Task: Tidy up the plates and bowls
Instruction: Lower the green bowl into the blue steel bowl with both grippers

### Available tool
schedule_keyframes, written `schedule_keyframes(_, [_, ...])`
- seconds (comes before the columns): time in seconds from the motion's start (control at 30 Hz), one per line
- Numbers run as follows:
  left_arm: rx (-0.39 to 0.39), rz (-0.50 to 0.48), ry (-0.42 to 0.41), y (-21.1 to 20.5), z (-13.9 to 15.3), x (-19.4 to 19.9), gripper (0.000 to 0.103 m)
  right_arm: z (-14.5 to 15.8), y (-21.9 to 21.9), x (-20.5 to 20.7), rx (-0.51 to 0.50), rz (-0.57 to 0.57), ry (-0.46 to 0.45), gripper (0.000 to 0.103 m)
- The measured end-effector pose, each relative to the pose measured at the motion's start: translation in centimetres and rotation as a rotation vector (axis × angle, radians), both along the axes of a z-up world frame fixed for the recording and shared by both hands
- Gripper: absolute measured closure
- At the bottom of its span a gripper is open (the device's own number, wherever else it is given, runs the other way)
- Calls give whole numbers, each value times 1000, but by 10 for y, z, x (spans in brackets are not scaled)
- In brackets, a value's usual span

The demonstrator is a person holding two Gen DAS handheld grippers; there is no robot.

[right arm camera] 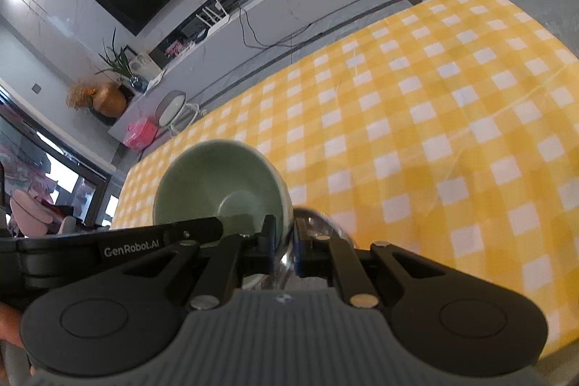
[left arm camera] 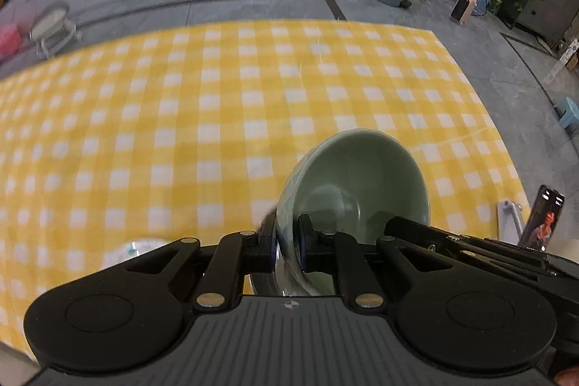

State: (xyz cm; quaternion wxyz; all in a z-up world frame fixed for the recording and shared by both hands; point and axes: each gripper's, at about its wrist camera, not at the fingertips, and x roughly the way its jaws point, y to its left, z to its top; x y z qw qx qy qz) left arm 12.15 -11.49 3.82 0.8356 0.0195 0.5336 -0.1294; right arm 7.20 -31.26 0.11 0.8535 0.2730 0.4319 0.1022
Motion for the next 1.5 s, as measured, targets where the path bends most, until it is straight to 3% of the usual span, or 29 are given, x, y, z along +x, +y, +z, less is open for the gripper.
schedule_keyframes(0.27, [-60, 16, 115, 7, -25, -7, 90, -7, 11, -8, -92, 39, 91, 97])
schedule_keyframes(0.73, [-20, -49, 243, 0, -54, 6, 89, -19, 32, 3, -278, 82, 160, 97])
schedule_keyframes(1.2, [-28, -73, 266, 5, -56, 18, 87, -24, 46, 12, -377, 84, 147, 97])
schedule_keyframes(1.5, [-31, -71, 256, 7, -50, 19, 87, -24, 46, 12, -381, 80, 147, 97])
